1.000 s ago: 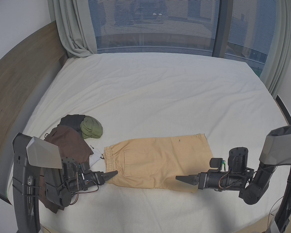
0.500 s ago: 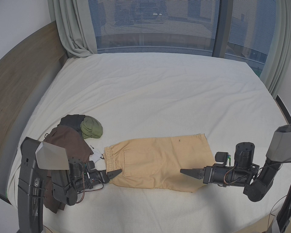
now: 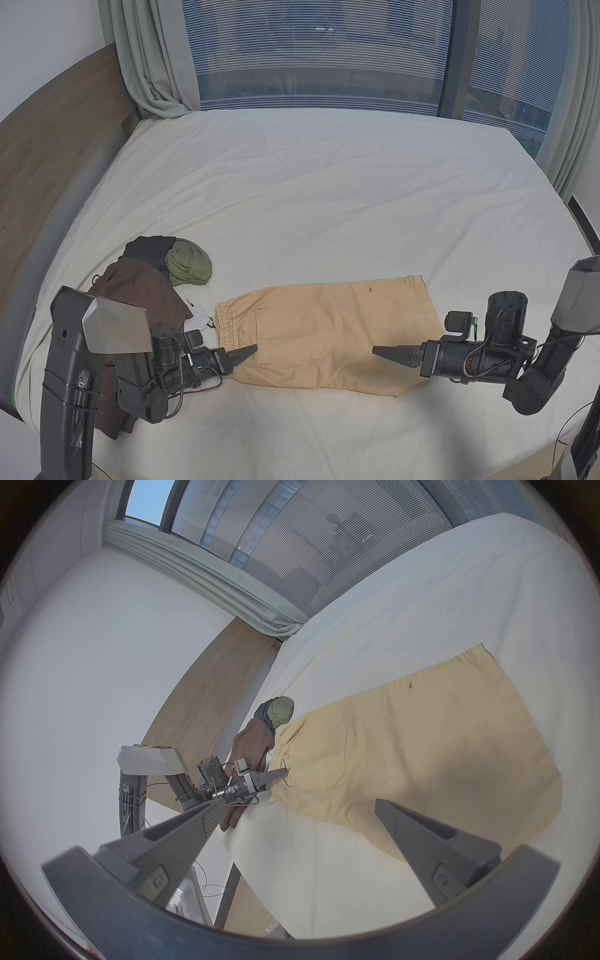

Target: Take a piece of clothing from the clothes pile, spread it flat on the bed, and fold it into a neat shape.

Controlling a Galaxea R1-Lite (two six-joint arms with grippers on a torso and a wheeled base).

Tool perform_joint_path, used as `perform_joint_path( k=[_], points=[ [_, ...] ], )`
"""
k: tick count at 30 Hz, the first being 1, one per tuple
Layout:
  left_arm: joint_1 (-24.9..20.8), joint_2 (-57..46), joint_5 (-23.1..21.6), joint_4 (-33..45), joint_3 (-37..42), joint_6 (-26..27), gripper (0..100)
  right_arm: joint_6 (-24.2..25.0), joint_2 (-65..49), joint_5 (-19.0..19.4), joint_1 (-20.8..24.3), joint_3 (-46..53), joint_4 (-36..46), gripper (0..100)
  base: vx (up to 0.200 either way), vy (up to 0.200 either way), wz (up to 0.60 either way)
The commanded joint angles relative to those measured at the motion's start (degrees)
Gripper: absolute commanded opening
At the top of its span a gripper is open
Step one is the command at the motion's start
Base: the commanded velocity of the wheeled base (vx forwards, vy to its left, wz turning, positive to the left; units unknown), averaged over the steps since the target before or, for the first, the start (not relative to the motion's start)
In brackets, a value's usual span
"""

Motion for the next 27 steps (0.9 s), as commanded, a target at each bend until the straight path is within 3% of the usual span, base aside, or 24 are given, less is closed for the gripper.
perform_joint_path(
  k=[1, 19, 27],
  points=[
    [0.0, 0.5, 0.6, -0.2, 0.4, -0.1, 0, 0.0, 0.1, 0.0, 0.0, 0.0, -0.2, 100, 0.000, 0.000, 0.00],
    [0.4, -7.1, -0.9, -0.2, 5.4, -0.1, 0, -0.1, 0.0, 0.0, -1.8, -0.1, -0.3, 100, 0.000, 0.000, 0.00],
    [3.1, -11.2, -4.7, -0.2, 9.6, 0.0, 0, -0.1, 0.3, 0.0, -1.5, -0.1, -0.3, 100, 0.000, 0.000, 0.00]
  ],
)
